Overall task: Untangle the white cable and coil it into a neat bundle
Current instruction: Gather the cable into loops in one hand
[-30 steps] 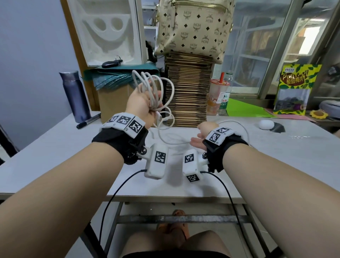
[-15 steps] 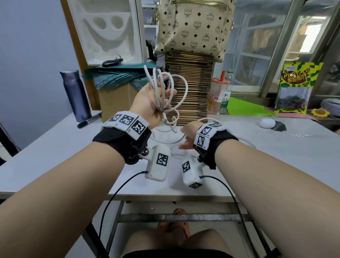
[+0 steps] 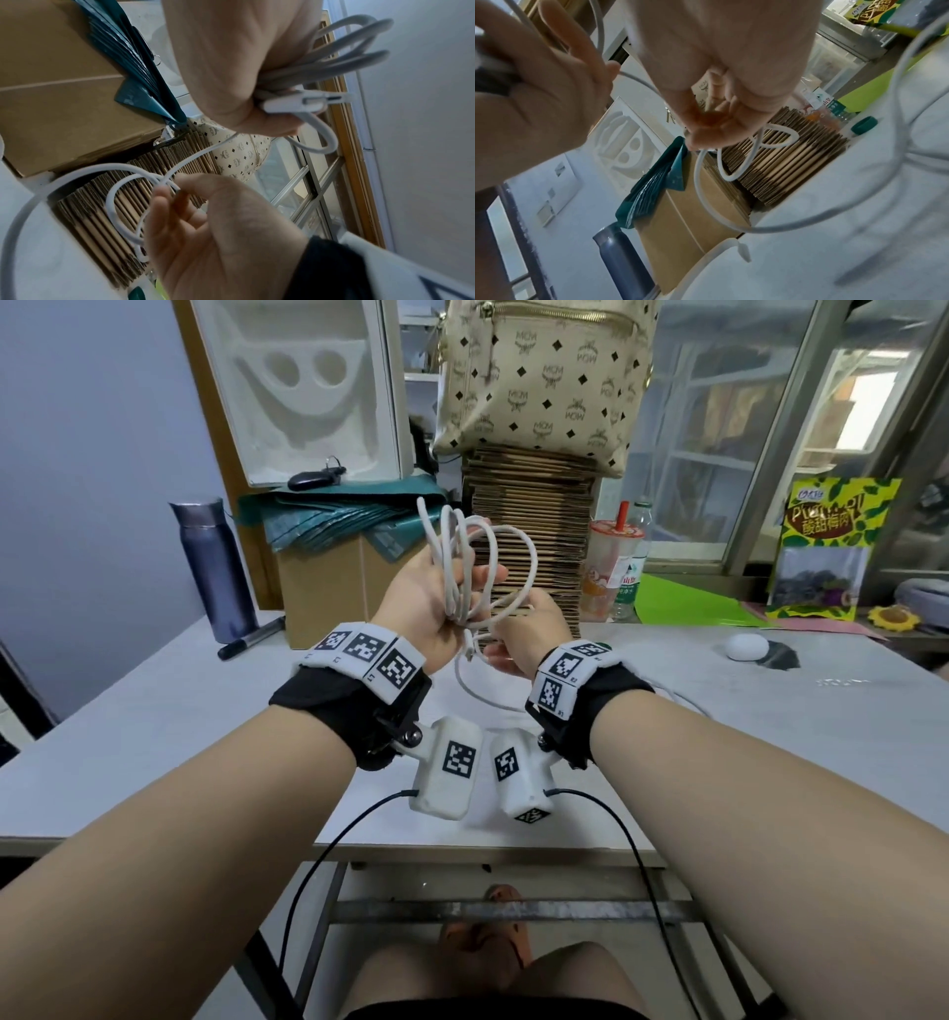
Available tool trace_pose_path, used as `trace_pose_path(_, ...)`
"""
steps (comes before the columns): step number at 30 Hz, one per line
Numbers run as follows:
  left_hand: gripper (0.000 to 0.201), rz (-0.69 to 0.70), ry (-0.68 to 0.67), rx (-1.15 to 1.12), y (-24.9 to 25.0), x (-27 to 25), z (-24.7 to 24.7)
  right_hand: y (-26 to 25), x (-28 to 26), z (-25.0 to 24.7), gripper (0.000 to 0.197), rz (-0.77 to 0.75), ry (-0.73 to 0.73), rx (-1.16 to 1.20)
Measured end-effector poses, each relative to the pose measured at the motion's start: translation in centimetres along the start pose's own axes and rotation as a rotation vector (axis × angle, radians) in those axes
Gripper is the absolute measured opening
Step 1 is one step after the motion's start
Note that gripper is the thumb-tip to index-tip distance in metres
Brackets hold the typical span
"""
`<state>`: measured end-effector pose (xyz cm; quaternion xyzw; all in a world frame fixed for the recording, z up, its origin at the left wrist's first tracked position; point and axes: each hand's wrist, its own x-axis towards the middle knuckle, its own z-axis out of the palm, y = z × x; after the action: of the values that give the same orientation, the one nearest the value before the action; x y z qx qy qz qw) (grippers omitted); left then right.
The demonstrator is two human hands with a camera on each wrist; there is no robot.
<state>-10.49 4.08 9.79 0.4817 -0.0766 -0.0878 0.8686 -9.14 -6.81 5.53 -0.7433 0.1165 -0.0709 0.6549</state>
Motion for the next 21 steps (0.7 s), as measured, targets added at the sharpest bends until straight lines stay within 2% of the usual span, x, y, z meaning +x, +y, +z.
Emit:
trace_pose_path(2,0.029,-0.006,-0.005,-0.017,0.0,-0.2,0.2,0.1,0.6,0.3,0.022,0.014,-0.027,-0.2)
trace_pose_path(5,0.031,-0.001,-0.014,-0.002,0.0,0.0,-0.1,0.6,1.2,0.0,0.014,-0.012,0.002,-0.65)
trace_pose_path(8,0.034,0.001,0.016,0.0,0.1,0.3,-0.3,1.3,1.7,-0.7,0.018,-0.031,0.072,-0.824)
trace_pose_path(11,0.03,0.039,0.045,-0.008,0.1,0.2,-0.4,1.6,2.0,-1.4,0.02,-0.074,0.053,-0.651)
trace_pose_path(15,0.029,0.13,0.149,0.153,-0.7,1.3,-1.5,2.1,2.5,-1.5,0.027,-0.088,0.068,-0.463)
trace_pose_path(19,0.029,0.049,0.267,0.174,-1.5,2.5,-3.1,2.3,3.1,-0.7,0.035,-0.149,0.125,-0.26)
trace_pose_path(21,0.03,0.014,0.287,0.244,-2.0,3.0,-4.1,2.1,3.3,-0.4,0.033,-0.115,0.112,-0.104)
